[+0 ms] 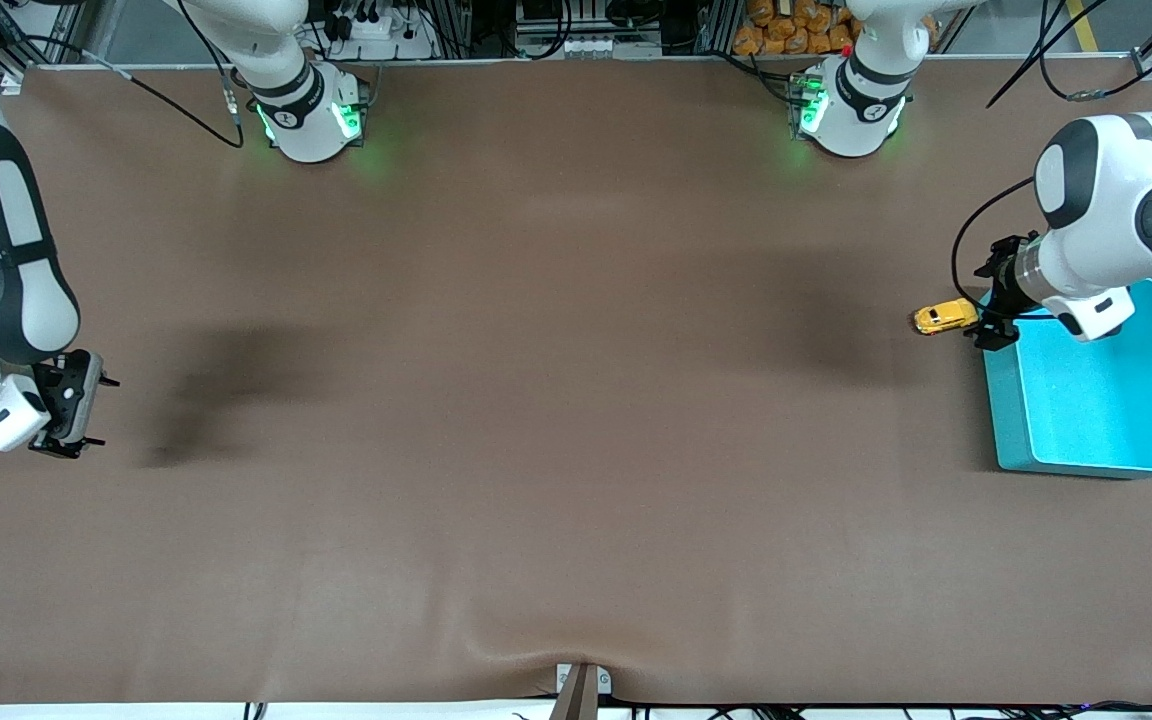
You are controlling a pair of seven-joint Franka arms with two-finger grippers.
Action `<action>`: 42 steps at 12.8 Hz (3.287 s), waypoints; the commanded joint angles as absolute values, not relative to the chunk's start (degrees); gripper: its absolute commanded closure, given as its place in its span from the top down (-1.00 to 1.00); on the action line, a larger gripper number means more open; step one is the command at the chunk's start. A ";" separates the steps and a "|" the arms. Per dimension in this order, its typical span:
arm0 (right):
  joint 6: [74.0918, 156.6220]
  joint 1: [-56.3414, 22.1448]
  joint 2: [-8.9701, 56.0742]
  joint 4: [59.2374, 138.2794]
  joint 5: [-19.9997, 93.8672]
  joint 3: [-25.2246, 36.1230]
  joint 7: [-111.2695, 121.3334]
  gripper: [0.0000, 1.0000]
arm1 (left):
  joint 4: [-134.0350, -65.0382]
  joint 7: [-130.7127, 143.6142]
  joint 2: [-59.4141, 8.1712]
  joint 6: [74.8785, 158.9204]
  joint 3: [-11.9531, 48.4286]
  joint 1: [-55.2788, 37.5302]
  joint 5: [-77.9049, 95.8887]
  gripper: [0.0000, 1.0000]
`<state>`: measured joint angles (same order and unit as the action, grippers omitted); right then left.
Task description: Wind and store yellow beetle car
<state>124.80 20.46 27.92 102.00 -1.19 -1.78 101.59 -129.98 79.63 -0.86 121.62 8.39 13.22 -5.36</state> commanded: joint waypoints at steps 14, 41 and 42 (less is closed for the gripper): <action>104.77 10.55 7.84 104.15 1.58 -1.76 71.04 1.00 | -144.75 86.92 -8.52 150.28 8.79 20.30 -11.60 1.00; 92.64 5.98 -9.76 103.89 2.37 -2.29 7.32 1.00 | -145.47 86.13 -8.01 151.11 9.05 21.02 -14.68 -0.62; 92.64 5.54 -9.67 103.02 1.85 -2.20 5.47 1.00 | -144.59 85.96 -6.78 148.39 9.05 19.61 -14.68 -0.62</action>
<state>93.72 7.04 -8.52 103.84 2.07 -2.88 9.83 -145.34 85.50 -10.56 153.05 8.88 21.68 -13.23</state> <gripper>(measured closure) 0.000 0.529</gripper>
